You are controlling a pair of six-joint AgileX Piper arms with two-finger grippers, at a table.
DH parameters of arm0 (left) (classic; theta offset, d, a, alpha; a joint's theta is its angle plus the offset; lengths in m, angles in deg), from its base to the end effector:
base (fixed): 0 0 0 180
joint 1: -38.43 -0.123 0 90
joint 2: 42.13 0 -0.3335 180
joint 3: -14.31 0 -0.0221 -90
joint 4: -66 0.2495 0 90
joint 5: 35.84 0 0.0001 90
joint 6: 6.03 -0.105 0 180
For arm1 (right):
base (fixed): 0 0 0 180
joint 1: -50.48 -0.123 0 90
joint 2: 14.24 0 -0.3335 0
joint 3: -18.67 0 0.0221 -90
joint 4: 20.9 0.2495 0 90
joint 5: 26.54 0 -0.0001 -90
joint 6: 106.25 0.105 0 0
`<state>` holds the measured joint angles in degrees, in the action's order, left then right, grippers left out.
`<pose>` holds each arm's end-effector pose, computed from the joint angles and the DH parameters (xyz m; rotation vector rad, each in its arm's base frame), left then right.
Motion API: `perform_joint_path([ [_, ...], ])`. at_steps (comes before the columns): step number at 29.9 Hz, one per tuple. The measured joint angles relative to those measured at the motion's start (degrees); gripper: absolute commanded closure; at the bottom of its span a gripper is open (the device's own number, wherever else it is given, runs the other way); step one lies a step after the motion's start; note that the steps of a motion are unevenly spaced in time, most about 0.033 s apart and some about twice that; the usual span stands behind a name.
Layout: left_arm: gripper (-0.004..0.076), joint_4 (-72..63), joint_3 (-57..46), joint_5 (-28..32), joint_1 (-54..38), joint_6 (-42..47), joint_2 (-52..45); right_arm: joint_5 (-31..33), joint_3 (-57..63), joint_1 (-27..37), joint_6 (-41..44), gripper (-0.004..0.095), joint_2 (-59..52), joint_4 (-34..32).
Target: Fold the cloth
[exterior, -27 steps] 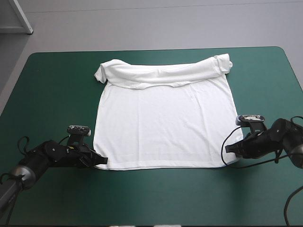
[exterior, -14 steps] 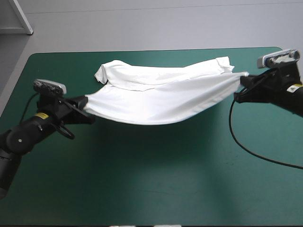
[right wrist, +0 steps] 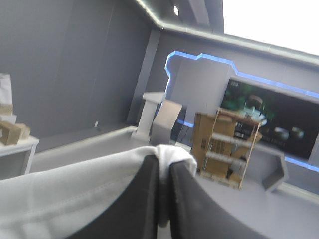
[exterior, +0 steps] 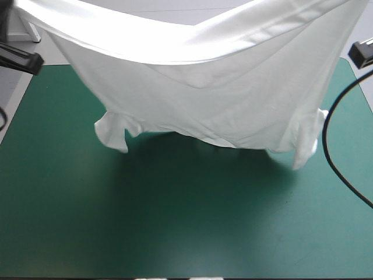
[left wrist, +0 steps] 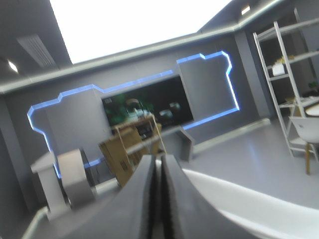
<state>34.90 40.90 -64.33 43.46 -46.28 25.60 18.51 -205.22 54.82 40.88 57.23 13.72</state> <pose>0.1114 -0.0358 0.6753 0.3907 1.0994 -0.0311 0.0815 0.0362 0.7079 -0.3895 1.1419 0.0708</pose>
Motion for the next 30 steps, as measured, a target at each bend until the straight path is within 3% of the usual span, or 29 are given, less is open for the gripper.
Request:
perform_joint_path([
  [8, 0.0705, 6.0, 21.2, -2.7, 0.0, 0.0, 3.3, -0.7, -13.6, 0.0, 0.3, 0.0922, 0.0, -0.5],
  [18, 0.0705, 6.3, 23.2, -4.0, 0.0, 0.0, 10.5, -1.0, -15.4, 0.0, 1.0, 0.0922, 6.2, -0.9],
  [30, 0.0705, 8.1, 24.8, 0.7, 0.0, -1.0, 33.0, -3.5, -19.8, 0.0, -3.9, 0.0921, 33.1, 4.3],
])
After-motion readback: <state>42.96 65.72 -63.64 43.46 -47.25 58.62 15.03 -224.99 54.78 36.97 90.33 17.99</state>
